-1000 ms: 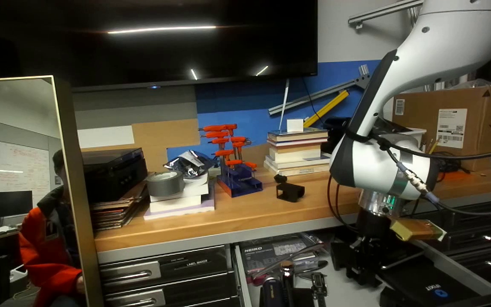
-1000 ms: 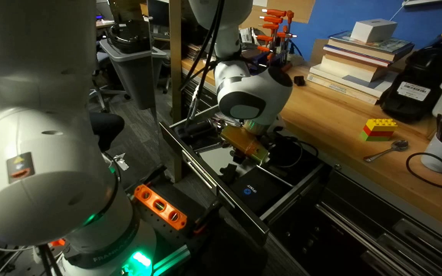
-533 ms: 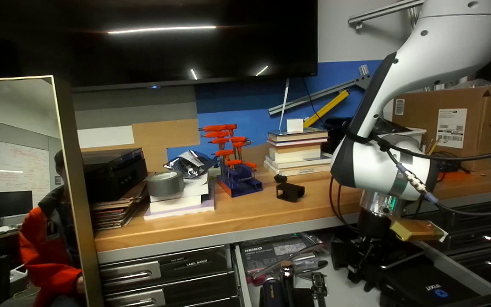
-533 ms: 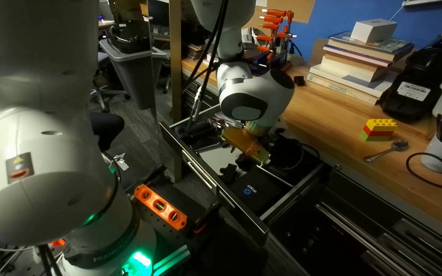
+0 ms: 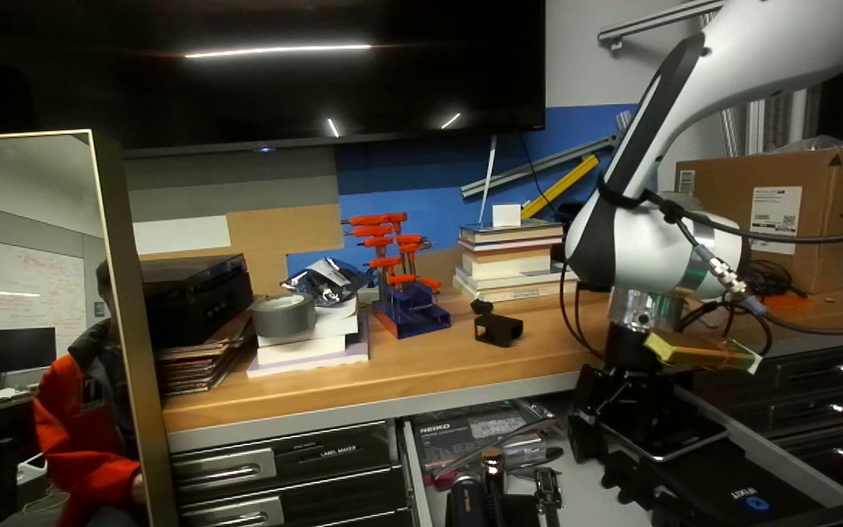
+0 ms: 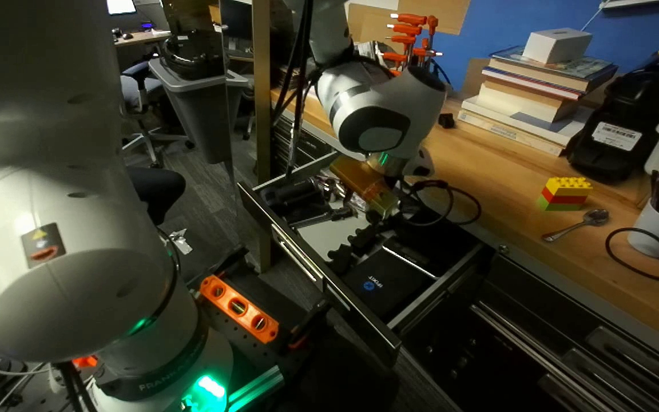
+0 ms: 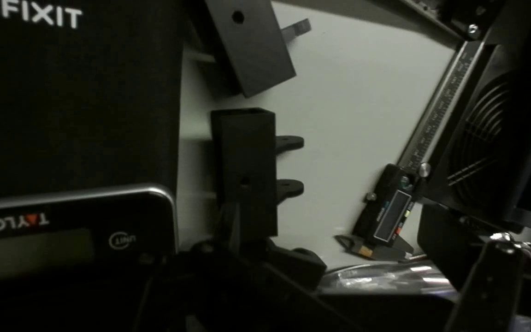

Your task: Put the black objects in the drawer and close it

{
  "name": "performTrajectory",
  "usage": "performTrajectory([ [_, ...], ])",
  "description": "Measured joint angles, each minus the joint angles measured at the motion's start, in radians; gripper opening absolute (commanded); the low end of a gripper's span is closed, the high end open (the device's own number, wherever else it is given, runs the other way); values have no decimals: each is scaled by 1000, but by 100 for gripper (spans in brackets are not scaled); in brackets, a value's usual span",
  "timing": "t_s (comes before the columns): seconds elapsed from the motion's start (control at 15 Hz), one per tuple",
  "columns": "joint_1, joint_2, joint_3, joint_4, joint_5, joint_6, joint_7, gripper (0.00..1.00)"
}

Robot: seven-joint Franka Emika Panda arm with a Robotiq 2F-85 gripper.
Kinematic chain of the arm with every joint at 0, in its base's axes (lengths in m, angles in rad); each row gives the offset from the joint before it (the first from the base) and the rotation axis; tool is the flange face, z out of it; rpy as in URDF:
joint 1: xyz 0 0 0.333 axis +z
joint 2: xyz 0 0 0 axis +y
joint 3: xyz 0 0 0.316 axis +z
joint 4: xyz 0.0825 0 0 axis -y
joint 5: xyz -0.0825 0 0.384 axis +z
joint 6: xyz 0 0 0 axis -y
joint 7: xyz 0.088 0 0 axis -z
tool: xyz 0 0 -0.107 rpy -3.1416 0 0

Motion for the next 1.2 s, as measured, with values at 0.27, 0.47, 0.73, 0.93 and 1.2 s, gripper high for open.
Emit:
performTrajectory([
  [0.27, 54, -131, -19, 3, -106, -96, 169, 100],
  [0.47, 108, -212, -21, 21, -151, -127, 255, 100],
  [0.73, 176, -241, -19, 79, -167, -119, 420, 100],
  [0.93, 208, -221, -18, 136, -208, -104, 564, 100],
  [1.2, 223, -153, -21, 211, -263, -71, 753, 100],
])
